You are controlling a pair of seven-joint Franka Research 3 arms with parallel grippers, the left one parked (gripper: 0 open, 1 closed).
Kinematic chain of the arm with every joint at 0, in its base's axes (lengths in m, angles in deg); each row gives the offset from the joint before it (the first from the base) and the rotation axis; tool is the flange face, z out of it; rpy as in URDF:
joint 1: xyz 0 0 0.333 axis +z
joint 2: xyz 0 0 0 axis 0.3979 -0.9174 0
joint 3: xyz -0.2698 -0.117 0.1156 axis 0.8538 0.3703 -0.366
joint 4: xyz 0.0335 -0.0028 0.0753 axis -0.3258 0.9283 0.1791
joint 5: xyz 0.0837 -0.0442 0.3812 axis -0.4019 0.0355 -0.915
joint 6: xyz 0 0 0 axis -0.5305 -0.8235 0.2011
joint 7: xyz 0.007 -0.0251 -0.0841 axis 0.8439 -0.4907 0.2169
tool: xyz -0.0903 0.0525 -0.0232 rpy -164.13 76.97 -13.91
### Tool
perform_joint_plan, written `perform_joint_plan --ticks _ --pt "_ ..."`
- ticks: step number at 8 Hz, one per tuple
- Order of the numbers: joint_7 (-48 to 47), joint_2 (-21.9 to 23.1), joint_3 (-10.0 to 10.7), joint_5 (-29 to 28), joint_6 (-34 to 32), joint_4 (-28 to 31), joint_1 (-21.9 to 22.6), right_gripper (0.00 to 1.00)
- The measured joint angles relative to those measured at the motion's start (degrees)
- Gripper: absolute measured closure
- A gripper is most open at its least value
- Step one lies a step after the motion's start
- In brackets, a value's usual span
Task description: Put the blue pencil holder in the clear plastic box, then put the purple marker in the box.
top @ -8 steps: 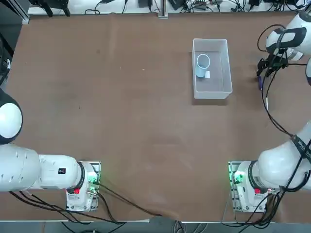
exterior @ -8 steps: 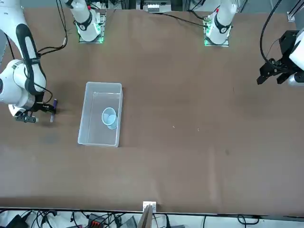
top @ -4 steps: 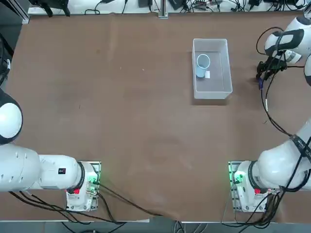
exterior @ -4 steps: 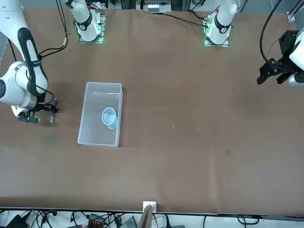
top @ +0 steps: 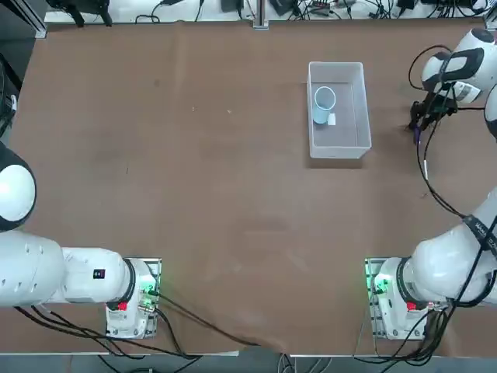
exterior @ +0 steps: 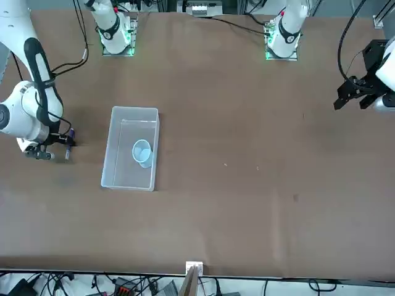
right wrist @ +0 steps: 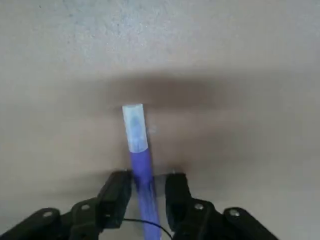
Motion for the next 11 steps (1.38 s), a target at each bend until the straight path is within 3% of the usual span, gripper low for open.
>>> perform_joint_plan --ticks 2,3,4,7,11 --pt "0.0 0.0 0.0 0.0 0.1 0.0 0.0 0.57" --pt "0.0 0.1 0.0 0.0 0.1 0.0 0.0 0.65" --pt "0.0 0.3 0.0 0.0 0.2 0.0 -0.1 0.82" --pt "0.6 1.0 -0.3 0.0 -0.9 -0.3 0.0 0.84" --pt "2.9 12.6 -1.3 0.0 -18.1 -5.3 1.7 0.84"
